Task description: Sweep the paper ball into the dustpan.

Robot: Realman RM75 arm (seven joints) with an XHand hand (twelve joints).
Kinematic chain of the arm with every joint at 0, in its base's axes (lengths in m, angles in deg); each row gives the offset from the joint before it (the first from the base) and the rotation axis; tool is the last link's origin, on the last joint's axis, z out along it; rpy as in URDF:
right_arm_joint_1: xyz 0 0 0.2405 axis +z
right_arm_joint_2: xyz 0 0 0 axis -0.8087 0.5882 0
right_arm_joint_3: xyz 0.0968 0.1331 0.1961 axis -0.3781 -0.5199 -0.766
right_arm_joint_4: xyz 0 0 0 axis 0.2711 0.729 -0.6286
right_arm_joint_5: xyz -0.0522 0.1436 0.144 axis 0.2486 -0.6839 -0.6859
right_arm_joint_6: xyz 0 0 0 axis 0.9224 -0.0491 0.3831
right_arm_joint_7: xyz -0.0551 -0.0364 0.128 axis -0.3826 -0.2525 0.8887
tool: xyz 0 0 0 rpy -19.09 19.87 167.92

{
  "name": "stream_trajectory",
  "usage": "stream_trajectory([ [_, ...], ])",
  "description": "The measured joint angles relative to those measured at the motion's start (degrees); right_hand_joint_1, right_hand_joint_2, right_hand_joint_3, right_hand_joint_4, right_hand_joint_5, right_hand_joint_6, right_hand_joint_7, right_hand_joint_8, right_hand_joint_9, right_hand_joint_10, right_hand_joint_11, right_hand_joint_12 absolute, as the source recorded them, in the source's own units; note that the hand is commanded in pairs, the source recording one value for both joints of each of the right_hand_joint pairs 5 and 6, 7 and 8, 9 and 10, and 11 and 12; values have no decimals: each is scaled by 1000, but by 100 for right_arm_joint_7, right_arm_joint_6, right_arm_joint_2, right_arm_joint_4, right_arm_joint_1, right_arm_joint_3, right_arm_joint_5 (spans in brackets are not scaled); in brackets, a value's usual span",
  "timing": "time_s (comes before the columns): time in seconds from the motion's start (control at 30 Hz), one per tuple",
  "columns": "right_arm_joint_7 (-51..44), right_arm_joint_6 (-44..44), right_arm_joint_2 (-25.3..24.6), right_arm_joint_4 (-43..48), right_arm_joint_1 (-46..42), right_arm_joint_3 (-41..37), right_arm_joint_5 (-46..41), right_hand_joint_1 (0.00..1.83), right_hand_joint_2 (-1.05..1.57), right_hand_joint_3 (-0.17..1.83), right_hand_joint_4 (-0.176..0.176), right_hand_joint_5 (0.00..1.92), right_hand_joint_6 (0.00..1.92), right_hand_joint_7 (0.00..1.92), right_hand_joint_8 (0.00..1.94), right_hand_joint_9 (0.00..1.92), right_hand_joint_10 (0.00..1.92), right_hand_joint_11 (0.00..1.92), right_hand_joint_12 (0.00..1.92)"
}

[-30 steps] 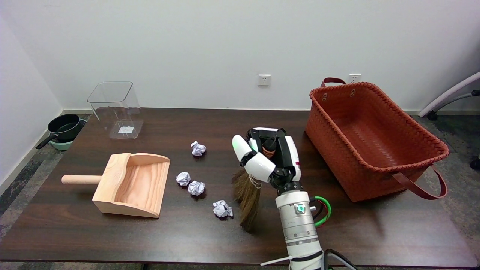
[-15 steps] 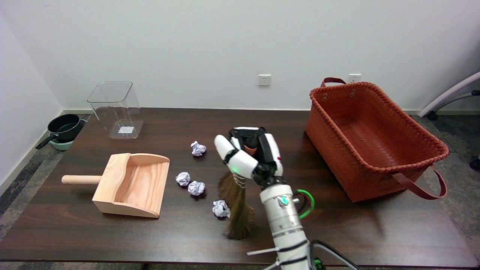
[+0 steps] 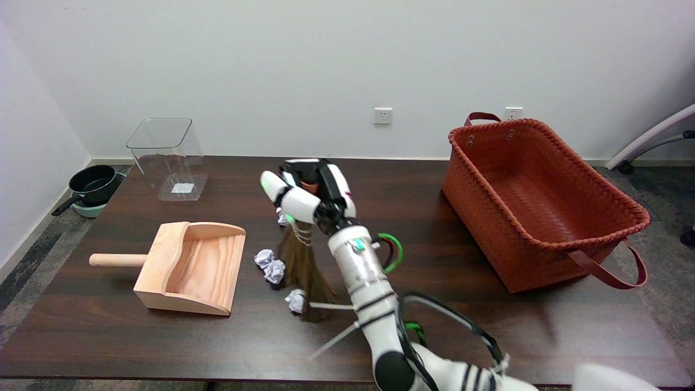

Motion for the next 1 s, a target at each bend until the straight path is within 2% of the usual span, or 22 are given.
stream_trajectory([
  [0.37,3,-423,-209,644,1100,280,-797,1117,1571,490,0,1920,1920,1920,1920,1894,1894,1815,1815],
  [0.63,6,-492,-253,713,1480,305,-1144,1117,1571,516,0,1920,1920,1920,1920,1890,1890,1814,1814],
  [1.0,6,-314,151,179,1498,272,-1415,1124,1571,517,0,1920,1920,1920,1920,1886,1886,1812,1812],
])
